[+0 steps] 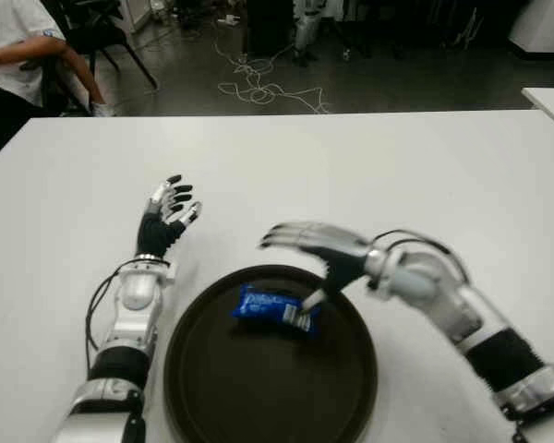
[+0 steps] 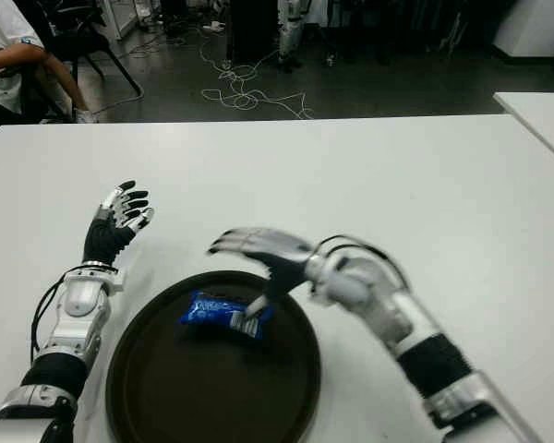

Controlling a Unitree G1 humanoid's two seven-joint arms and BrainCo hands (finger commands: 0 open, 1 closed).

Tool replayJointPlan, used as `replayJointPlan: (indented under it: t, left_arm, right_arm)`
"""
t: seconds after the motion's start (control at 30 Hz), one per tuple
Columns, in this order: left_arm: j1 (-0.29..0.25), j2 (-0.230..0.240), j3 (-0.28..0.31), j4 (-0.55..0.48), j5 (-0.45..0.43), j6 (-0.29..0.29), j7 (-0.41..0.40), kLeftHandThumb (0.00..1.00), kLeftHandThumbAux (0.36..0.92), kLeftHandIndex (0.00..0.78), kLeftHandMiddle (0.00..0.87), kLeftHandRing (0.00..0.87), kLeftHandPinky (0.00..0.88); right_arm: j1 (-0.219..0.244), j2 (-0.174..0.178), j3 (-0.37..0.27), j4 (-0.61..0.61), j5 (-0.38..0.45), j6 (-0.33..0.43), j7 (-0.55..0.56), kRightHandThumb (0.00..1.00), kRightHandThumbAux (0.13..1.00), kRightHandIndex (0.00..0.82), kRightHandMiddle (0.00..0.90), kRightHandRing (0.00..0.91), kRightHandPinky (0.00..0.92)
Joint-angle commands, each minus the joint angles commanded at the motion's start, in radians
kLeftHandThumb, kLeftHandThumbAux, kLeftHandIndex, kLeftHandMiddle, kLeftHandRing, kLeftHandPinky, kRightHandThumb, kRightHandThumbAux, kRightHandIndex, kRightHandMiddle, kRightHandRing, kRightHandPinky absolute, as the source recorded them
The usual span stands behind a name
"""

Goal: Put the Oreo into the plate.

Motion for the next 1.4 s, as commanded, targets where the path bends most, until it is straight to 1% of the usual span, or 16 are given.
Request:
replayJointPlan:
  t: [0.07,0.17,0.2,0.3,0.33,0.4,0.43,0.47,0.53,0.63,0.67,0.8,0.9,1.03,1.23,1.4]
  left_arm:
    - [-0.002,0.002,0.0,0.007,-0.002,-0.008,-0.006,0.12,0.67,0.163,0.243,0.219,0.18]
    - [-0.001,0.003,0.0,0.012,-0.005,-0.017,-0.014,0.119,0.659,0.167,0.244,0.221,0.179]
    - [0.0,0.004,0.0,0.013,-0.006,-0.018,-0.015,0.122,0.66,0.168,0.245,0.224,0.183]
    - [0.001,0.004,0.001,0.013,-0.008,-0.02,-0.018,0.13,0.665,0.168,0.246,0.227,0.189]
    - [0.001,0.005,0.002,0.012,-0.009,-0.017,-0.019,0.131,0.666,0.168,0.246,0.227,0.19]
    - [0.002,0.006,0.003,0.013,-0.011,-0.011,-0.021,0.134,0.666,0.165,0.243,0.224,0.184]
    - [0.001,0.007,0.003,0.013,-0.012,-0.008,-0.023,0.133,0.666,0.164,0.243,0.224,0.183]
    - [0.001,0.007,0.003,0.013,-0.012,-0.007,-0.025,0.133,0.666,0.163,0.242,0.221,0.18]
    - [0.0,0.008,0.004,0.015,-0.014,-0.007,-0.027,0.133,0.665,0.161,0.241,0.218,0.177]
    - [0.0,0.01,0.005,0.016,-0.017,-0.012,-0.034,0.131,0.648,0.158,0.237,0.213,0.174]
    - [0.0,0.011,0.006,0.017,-0.017,-0.014,-0.036,0.136,0.647,0.157,0.235,0.213,0.179]
    - [-0.003,0.012,0.012,0.024,-0.03,-0.015,-0.054,0.155,0.65,0.153,0.233,0.217,0.191]
    - [-0.007,0.013,0.015,0.033,-0.033,-0.021,-0.06,0.158,0.648,0.153,0.234,0.222,0.198]
    - [-0.008,0.016,0.015,0.04,-0.034,-0.032,-0.063,0.15,0.633,0.154,0.236,0.221,0.198]
    - [-0.01,0.024,0.01,0.051,-0.021,-0.053,-0.06,0.141,0.618,0.156,0.238,0.228,0.225]
    - [-0.012,0.03,0.004,0.062,-0.009,-0.06,-0.051,0.117,0.589,0.159,0.236,0.227,0.214]
  right_arm:
    - [-0.047,0.019,-0.025,0.132,0.023,-0.002,-0.04,0.0,0.637,0.0,0.0,0.0,0.0]
    - [-0.098,0.082,-0.085,0.341,0.083,0.014,-0.124,0.0,0.654,0.0,0.0,0.0,0.0]
    - [-0.113,0.098,-0.101,0.395,0.098,0.015,-0.146,0.0,0.671,0.0,0.0,0.0,0.0]
    - [-0.147,0.125,-0.135,0.511,0.13,0.009,-0.191,0.0,0.694,0.013,0.015,0.012,0.015]
    - [-0.162,0.142,-0.166,0.573,0.161,0.014,-0.209,0.0,0.697,0.018,0.021,0.017,0.02]
    - [-0.185,0.176,-0.227,0.678,0.222,0.03,-0.234,0.0,0.721,0.079,0.094,0.091,0.088]
    - [-0.196,0.193,-0.257,0.716,0.254,0.047,-0.236,0.0,0.726,0.09,0.107,0.105,0.101]
    - [-0.203,0.202,-0.274,0.738,0.272,0.056,-0.235,0.0,0.733,0.114,0.138,0.137,0.139]
    - [-0.215,0.211,-0.287,0.765,0.286,0.059,-0.236,0.0,0.739,0.134,0.165,0.164,0.171]
    - [-0.237,0.241,-0.373,0.794,0.389,0.138,-0.196,0.0,0.745,0.16,0.202,0.205,0.222]
    - [-0.246,0.246,-0.391,0.803,0.408,0.155,-0.187,0.0,0.755,0.169,0.216,0.221,0.242]
    - [-0.276,0.258,-0.427,0.828,0.45,0.201,-0.169,0.0,0.783,0.187,0.238,0.244,0.265]
    - [-0.285,0.27,-0.44,0.831,0.464,0.214,-0.171,0.0,0.794,0.192,0.245,0.249,0.271]
    - [-0.285,0.282,-0.445,0.828,0.465,0.218,-0.178,0.0,0.797,0.191,0.247,0.251,0.274]
    - [-0.285,0.285,-0.447,0.829,0.464,0.221,-0.177,0.0,0.787,0.186,0.242,0.245,0.272]
    - [-0.288,0.283,-0.442,0.829,0.457,0.229,-0.178,0.0,0.78,0.185,0.241,0.243,0.266]
